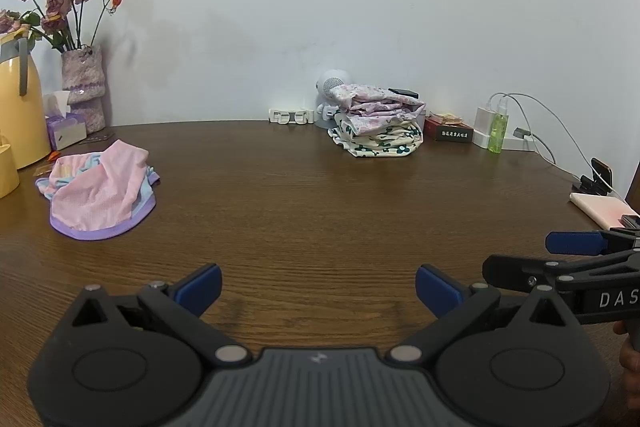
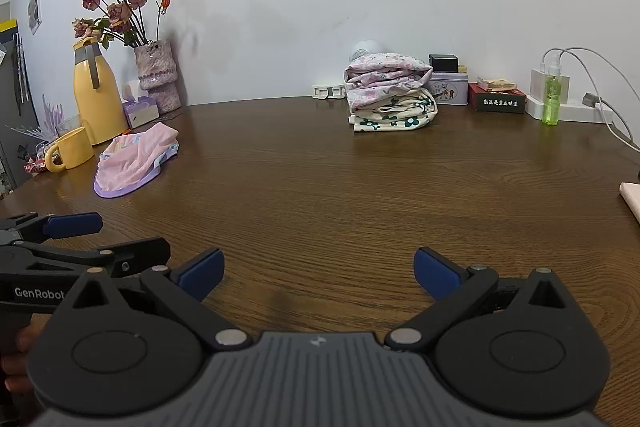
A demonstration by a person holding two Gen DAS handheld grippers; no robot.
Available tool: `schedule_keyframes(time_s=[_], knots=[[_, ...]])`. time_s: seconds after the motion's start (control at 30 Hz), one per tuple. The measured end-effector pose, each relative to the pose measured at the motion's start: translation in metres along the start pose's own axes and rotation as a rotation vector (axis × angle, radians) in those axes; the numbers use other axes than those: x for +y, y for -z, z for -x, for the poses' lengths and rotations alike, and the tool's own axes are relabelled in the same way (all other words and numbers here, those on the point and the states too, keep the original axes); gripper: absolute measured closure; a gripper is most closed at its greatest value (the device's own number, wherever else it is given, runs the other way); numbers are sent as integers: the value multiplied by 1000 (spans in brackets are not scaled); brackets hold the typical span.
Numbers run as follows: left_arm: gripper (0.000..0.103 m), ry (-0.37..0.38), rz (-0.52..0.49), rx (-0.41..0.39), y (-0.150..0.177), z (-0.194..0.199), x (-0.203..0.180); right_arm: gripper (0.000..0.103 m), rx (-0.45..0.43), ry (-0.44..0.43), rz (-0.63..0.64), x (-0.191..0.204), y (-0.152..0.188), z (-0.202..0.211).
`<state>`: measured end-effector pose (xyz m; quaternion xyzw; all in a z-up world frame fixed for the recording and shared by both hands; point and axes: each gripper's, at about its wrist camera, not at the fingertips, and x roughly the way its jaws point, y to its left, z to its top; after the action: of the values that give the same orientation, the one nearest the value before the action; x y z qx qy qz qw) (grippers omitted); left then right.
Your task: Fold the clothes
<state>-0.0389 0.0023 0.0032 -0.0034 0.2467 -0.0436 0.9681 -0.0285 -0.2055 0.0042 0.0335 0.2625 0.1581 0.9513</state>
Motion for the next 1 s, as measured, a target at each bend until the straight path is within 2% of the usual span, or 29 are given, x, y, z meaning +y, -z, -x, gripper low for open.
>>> schedule_keyframes(time_s=[1.0], knots=[[0, -4, 1, 10, 1, -2, 1, 0, 3, -1, 5, 1, 0, -1]])
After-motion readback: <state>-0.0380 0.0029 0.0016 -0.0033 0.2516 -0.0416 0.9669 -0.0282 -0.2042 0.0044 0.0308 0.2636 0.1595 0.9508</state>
